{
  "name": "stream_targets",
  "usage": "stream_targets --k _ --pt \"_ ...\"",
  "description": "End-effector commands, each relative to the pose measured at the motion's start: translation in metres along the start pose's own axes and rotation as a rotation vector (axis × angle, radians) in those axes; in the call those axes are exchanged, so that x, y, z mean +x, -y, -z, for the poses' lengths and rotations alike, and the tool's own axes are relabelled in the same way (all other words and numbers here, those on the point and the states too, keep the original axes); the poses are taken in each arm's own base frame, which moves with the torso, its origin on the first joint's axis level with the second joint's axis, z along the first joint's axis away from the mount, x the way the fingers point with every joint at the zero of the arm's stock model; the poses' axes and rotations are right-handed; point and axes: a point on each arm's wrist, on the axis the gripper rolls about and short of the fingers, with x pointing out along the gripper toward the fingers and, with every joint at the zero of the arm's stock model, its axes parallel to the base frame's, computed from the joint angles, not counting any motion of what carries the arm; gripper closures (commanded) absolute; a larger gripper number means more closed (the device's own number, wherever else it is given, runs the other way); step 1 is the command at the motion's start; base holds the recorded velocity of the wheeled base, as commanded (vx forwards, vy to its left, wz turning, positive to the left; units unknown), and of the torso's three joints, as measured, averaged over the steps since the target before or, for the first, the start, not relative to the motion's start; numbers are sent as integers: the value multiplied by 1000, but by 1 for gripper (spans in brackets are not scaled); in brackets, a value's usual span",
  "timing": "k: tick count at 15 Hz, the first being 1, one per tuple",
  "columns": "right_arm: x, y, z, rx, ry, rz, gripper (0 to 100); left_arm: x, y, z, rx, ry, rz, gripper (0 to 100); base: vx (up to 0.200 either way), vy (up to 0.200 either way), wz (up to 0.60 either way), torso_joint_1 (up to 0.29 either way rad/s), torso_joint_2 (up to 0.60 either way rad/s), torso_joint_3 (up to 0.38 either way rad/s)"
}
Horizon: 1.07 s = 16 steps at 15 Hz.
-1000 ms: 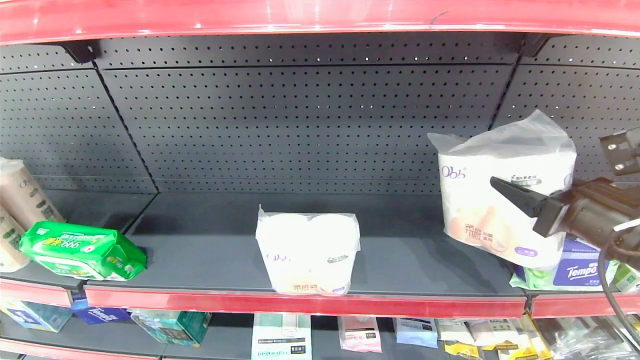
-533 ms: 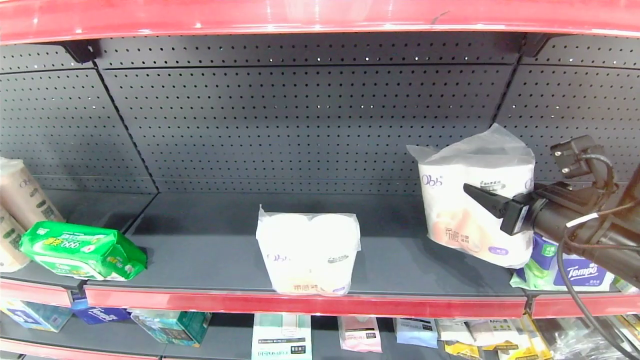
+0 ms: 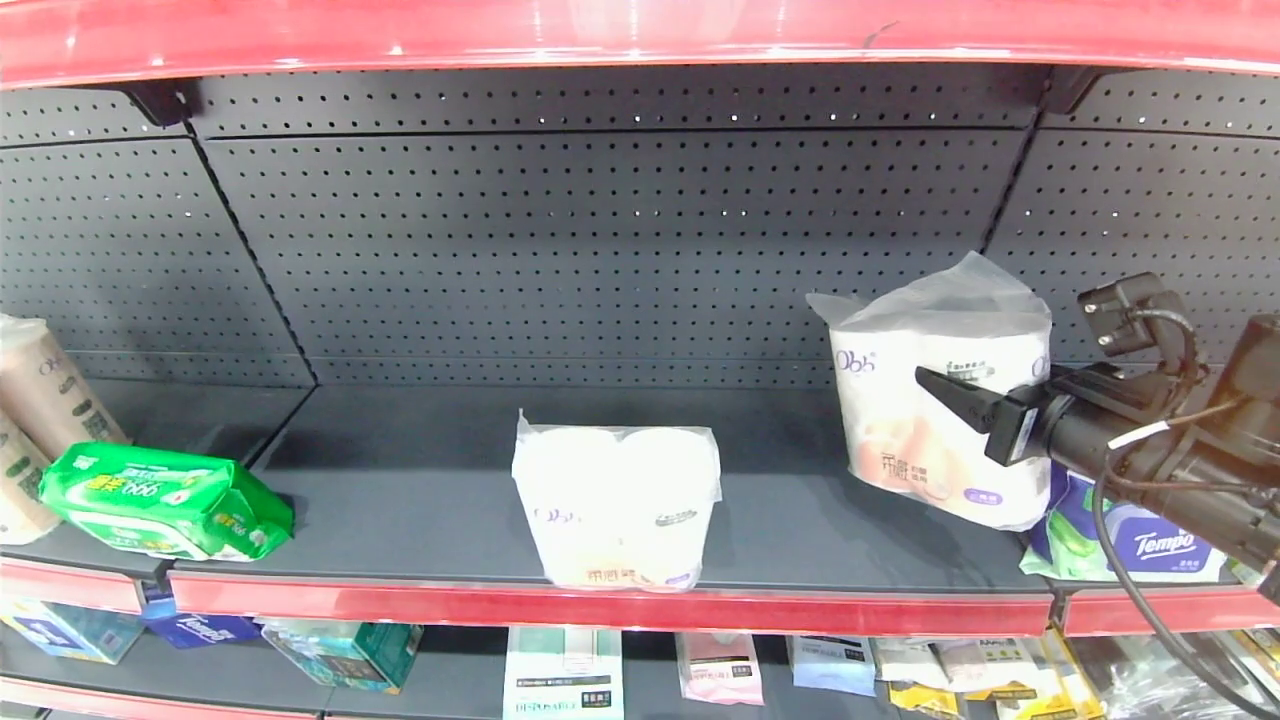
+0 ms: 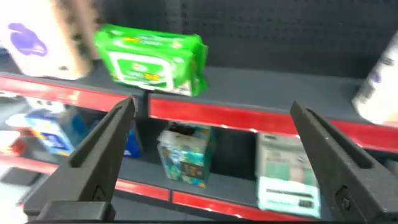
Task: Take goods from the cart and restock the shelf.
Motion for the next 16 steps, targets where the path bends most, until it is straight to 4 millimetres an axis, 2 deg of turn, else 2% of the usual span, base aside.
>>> stream_targets --k 1,5,11,14,16 --pt "2 0 2 1 -9 0 100 0 -1 0 -3 2 43 0 0 0 0 0 0 0" --pt "2 0 3 1 -11 -4 100 0 -3 0 -9 2 -60 0 0 0 0 0 0 0" --pt "3 0 5 1 -20 -4 100 0 -2 0 2 2 -46 0 0 0 0 0 0 0" --pt "11 1 13 5 -54 -6 100 0 -2 0 2 2 -46 0 0 0 0 0 0 0" --pt "18 1 12 8 -47 -11 100 0 -2 1 2 1 -46 0 0 0 0 0 0 0"
